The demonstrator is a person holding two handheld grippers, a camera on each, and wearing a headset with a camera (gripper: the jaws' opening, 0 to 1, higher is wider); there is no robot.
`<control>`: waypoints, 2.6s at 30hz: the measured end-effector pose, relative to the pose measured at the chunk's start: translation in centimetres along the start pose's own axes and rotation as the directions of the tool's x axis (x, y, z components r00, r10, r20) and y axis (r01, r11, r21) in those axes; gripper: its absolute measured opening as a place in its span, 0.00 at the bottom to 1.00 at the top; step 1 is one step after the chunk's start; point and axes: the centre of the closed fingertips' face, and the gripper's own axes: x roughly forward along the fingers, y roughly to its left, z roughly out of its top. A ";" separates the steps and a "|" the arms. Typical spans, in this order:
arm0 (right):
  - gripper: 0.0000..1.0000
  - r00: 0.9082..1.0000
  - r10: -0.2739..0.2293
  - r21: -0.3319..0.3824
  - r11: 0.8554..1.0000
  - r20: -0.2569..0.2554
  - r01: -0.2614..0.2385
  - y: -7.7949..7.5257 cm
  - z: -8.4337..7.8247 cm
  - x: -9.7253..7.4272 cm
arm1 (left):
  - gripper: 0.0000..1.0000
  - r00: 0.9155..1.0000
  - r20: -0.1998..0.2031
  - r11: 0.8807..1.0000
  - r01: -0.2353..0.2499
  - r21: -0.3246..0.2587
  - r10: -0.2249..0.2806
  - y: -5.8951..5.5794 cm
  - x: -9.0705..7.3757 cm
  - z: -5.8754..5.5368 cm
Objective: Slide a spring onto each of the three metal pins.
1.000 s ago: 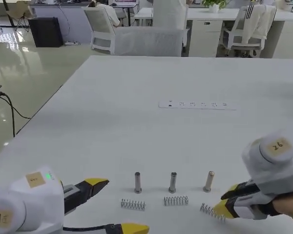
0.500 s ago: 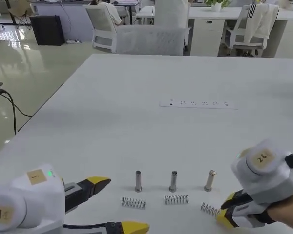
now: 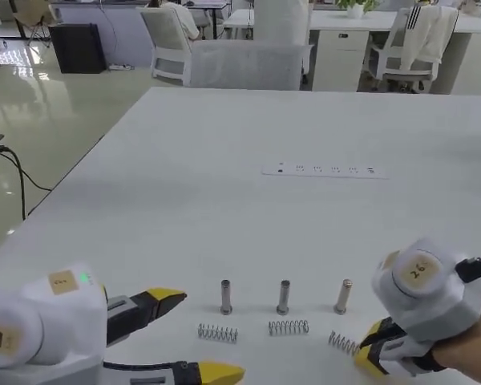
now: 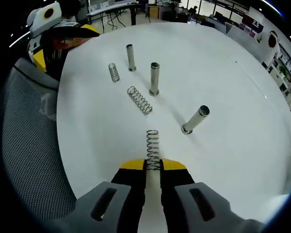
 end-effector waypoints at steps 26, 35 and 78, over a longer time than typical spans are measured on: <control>0.08 0.987 0.105 -0.031 0.994 0.122 -0.102 3.1 5.3 -2.5 | 0.55 0.994 -0.017 0.994 0.110 0.010 -0.110 -1.2 1.7 0.4; 0.08 0.976 0.168 -0.140 0.979 0.140 -0.148 5.1 7.2 -3.3 | 0.49 0.986 -0.033 0.986 0.163 0.042 -0.162 -2.5 2.6 0.5; 0.07 0.921 0.383 -0.541 0.790 0.070 -0.288 11.2 7.6 -5.0 | 0.04 0.925 -0.112 0.919 0.375 0.119 -0.362 -7.5 2.5 -0.9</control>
